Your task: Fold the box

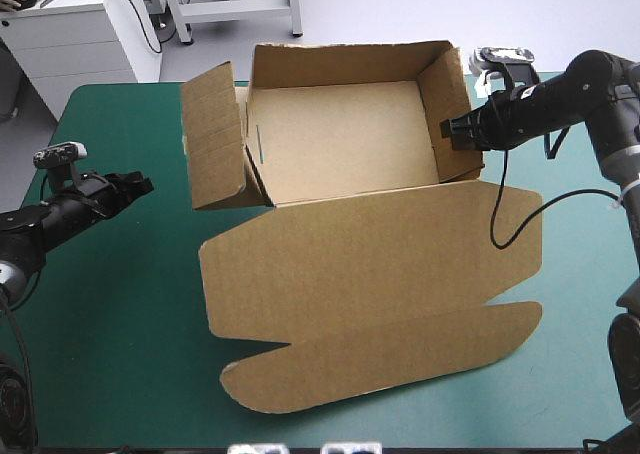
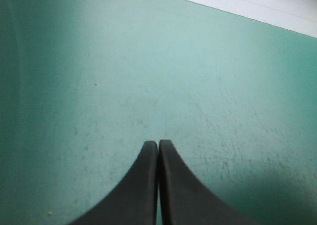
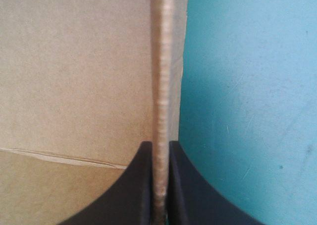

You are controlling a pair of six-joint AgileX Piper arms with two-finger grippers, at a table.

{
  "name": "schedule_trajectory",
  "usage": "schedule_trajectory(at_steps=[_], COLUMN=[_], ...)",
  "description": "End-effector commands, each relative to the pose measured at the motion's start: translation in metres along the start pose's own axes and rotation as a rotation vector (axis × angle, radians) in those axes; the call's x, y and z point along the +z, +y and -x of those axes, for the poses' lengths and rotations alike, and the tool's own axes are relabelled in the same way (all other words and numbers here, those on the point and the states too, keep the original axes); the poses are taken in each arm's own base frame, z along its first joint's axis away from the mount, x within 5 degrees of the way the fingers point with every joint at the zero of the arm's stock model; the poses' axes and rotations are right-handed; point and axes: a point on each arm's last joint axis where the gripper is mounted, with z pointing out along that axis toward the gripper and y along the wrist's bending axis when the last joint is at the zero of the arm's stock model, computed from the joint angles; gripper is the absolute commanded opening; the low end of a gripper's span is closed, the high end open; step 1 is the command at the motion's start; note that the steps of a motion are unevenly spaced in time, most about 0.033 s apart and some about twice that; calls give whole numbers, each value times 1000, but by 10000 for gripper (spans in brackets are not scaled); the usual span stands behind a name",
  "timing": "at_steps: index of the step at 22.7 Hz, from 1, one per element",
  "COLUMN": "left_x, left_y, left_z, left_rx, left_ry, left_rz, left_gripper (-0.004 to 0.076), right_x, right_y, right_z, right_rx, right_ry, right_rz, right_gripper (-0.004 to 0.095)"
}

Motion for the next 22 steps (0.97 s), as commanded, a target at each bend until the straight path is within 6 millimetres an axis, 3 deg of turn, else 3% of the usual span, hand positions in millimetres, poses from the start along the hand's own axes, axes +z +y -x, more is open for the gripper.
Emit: schedule_trajectory(at_steps=[1,10,16,22], left_x=[1,17,26,5], left_y=[-6,-38,-91,-123], left_z=[10,-1,-13,18], left_rx=[-81,-127,-60,-56], left_ry=[-41,34,114,103], left_rz=[-82,-208,-348,-529], left_gripper=[-9,-9,-9,-9], right_x=[-39,-37,-29,-25], right_y=[25,32,41,40], right_z=[1,1,-1,0], right_rx=[-50,-49,-121,-145], right_ry=[-103,-105,-81,-81], right_rz=[66,110,35,-108], right_gripper=[-18,-17,-12,-12])
